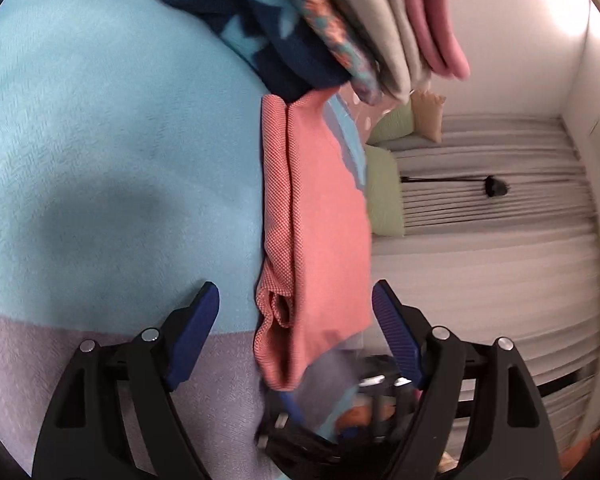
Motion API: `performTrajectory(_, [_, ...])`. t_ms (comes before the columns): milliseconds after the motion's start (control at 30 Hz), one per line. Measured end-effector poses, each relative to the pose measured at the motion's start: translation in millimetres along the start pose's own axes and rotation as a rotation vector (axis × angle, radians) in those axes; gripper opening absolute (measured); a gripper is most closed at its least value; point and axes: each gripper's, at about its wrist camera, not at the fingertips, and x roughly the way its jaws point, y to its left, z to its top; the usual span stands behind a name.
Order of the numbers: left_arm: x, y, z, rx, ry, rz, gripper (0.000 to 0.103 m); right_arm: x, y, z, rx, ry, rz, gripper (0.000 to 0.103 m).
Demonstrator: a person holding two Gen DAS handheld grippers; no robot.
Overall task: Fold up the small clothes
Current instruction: 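Grasp the folded shirt edge with the right tool while the left tool grasps it too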
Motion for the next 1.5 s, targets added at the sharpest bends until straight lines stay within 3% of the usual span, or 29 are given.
performTrajectory(33, [-1,1,2,-0.002,-0.004,-0.018,0.079,4,5,-1,-0.011,0.017,-0.034,0.006])
performTrajectory(100, [-6,-2,1,0.021,-0.016,-0.014,0.079,10,12,-4,-0.024,0.021,-0.083,0.006])
performTrajectory(300, [10,-9,2,0.016,0.036,-0.012,0.079,3,-17,-4,0.073,0.004,-0.103,0.004])
performTrajectory(367, [20,-10,4,-0.008,0.066,-0.053,0.088,-6,-28,-9,0.108,0.005,-0.113,0.004])
performTrajectory(433, [31,-11,10,-0.038,0.091,-0.142,0.091,-10,-40,-9,0.142,0.003,-0.126,0.004])
performTrajectory(500, [47,-9,21,-0.078,0.123,-0.175,0.091,-13,-47,-11,0.172,-0.001,-0.133,0.004])
performTrajectory(700, [80,-29,36,-0.072,0.123,-0.154,0.090,-22,-40,-16,0.164,-0.008,-0.113,0.004])
performTrajectory(733, [85,-33,35,-0.059,0.126,-0.141,0.082,-22,-38,-17,0.162,-0.010,-0.113,0.004])
performTrajectory(800, [93,-39,30,-0.007,0.131,-0.064,0.060,-19,-46,-19,0.213,-0.025,-0.071,0.005])
performTrajectory(833, [95,-43,27,0.042,0.114,-0.009,0.037,-23,-52,-23,0.255,-0.039,-0.030,0.009])
performTrajectory(867, [98,-49,24,0.101,0.090,0.052,0.024,-27,-59,-30,0.312,-0.057,0.012,0.016])
performTrajectory(900, [98,-54,20,0.168,0.054,0.122,0.024,-37,-69,-46,0.419,-0.075,0.066,0.037])
performTrajectory(933, [96,-58,17,0.203,0.031,0.163,0.021,-43,-77,-59,0.488,-0.087,0.103,0.048])
performTrajectory(1067, [101,-90,-3,0.391,-0.044,0.350,0.018,-44,-134,-117,0.764,0.002,0.212,0.053])
performTrajectory(1167, [122,-126,-23,0.586,-0.108,0.568,0.018,-8,-206,-153,1.020,0.104,0.345,0.066])
performTrajectory(1233, [137,-144,-33,0.714,-0.136,0.701,0.018,31,-257,-176,1.203,0.123,0.493,0.068])
performTrajectory(1300, [156,-159,-48,0.851,-0.138,0.837,0.019,77,-287,-176,1.197,0.156,0.648,0.069])
performTrajectory(1400, [182,-173,-59,0.998,-0.133,0.985,0.019,127,-306,-151,1.109,0.220,0.810,0.070])
performTrajectory(1433, [182,-170,-61,1.029,-0.133,1.022,0.019,145,-306,-136,1.057,0.245,0.912,0.069])
performTrajectory(1500, [192,-172,-63,1.034,-0.123,1.083,0.020,168,-302,-108,0.957,0.277,1.027,0.069])
